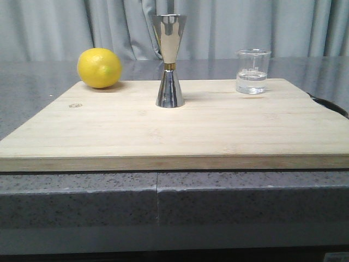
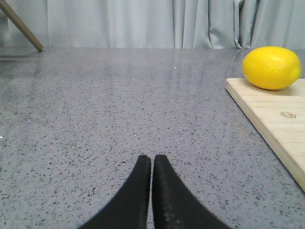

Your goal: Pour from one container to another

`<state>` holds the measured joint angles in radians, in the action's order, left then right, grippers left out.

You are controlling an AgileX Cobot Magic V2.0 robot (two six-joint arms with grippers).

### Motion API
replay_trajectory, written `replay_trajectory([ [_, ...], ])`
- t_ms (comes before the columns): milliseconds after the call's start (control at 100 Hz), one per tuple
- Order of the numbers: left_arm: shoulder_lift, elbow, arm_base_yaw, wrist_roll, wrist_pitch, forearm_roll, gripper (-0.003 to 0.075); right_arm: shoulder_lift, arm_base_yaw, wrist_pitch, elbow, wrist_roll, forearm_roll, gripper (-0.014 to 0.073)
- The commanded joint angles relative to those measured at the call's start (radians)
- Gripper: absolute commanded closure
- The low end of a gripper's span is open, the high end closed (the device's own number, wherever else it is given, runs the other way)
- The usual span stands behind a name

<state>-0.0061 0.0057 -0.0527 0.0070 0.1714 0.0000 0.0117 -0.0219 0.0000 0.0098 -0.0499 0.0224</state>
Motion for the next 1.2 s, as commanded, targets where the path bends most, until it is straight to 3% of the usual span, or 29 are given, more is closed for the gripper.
replay_trajectory([
  [0, -0.022, 0.021, -0.005, -0.001, -0.079, 0.000, 0.0741, 0.018, -0.007, -0.079, 0.027, 0.014, 0.003, 0.0662],
  [770, -0.022, 0.021, -0.005, -0.001, -0.081, 0.000, 0.0741, 0.018, -0.007, -0.079, 0.027, 0.014, 0.003, 0.0662],
  [1000, -0.022, 0.020, -0.005, -0.001, -0.137, -0.016, 0.0741, 0.018, -0.007, -0.093, 0.020, 0.008, -0.002, 0.0662],
  [1190, -0.022, -0.034, -0.005, -0.001, -0.182, -0.049, 0.0741, 0.018, -0.007, 0.000, -0.080, 0.008, 0.016, 0.0662],
])
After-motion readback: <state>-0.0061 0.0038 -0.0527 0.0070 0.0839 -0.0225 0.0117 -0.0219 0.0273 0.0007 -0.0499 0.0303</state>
